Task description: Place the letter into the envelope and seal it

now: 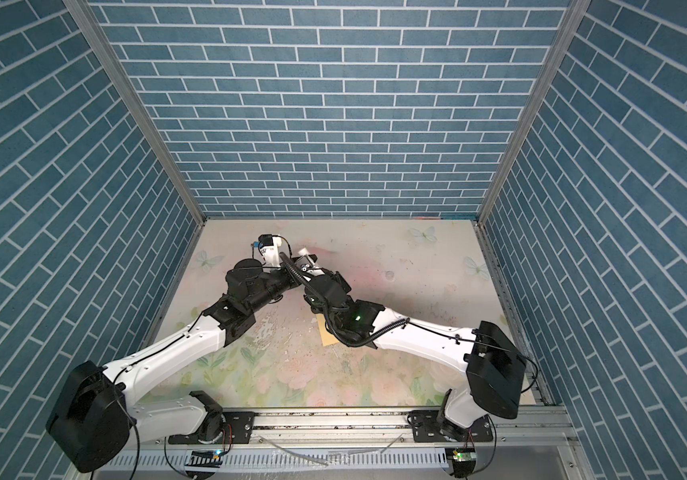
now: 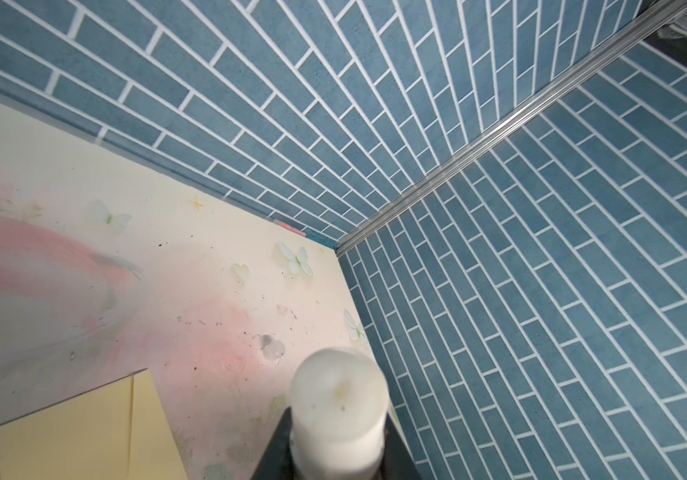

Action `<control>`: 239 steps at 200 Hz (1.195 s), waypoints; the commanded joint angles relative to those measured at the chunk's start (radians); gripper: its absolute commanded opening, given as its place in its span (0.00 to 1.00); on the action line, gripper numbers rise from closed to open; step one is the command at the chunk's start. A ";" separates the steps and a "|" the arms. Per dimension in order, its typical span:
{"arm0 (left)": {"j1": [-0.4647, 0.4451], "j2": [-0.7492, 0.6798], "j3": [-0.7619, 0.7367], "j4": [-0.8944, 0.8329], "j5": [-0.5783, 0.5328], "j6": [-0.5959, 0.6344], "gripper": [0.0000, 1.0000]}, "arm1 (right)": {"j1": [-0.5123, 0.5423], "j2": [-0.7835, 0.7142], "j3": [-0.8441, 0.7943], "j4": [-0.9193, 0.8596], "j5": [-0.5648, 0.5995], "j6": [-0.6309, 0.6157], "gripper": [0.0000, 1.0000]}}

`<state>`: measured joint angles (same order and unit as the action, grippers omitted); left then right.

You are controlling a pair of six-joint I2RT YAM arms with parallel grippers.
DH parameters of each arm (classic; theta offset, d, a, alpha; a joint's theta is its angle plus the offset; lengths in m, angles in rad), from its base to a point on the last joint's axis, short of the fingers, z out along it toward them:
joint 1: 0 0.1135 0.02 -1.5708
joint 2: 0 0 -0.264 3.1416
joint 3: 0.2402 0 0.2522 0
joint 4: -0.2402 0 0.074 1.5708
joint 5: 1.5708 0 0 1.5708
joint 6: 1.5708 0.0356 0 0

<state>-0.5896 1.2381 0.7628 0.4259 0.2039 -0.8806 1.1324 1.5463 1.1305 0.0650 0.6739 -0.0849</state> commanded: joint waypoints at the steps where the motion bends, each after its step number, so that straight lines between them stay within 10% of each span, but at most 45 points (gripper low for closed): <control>1: -0.020 -0.021 0.012 0.028 0.072 0.010 0.00 | -0.037 -0.018 0.014 -0.031 0.122 -0.045 0.00; 20: -0.019 -0.024 0.012 0.027 0.071 0.012 0.00 | -0.053 -0.089 -0.038 -0.015 -0.048 0.020 0.06; 75: -0.017 -0.054 0.022 0.013 0.092 0.022 0.00 | -0.305 -0.277 -0.218 0.087 -0.896 0.304 0.67; 135: -0.016 -0.065 0.028 0.032 0.133 0.015 0.00 | -0.465 -0.236 -0.329 0.384 -1.389 0.545 0.64; 239: -0.016 -0.059 0.029 0.045 0.148 0.006 0.00 | -0.503 -0.122 -0.319 0.612 -1.523 0.714 0.39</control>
<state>-0.6083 1.1908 0.7700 0.4423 0.3389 -0.8799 0.6346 1.4055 0.8101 0.6044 -0.7967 0.5804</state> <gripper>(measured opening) 0.284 0.430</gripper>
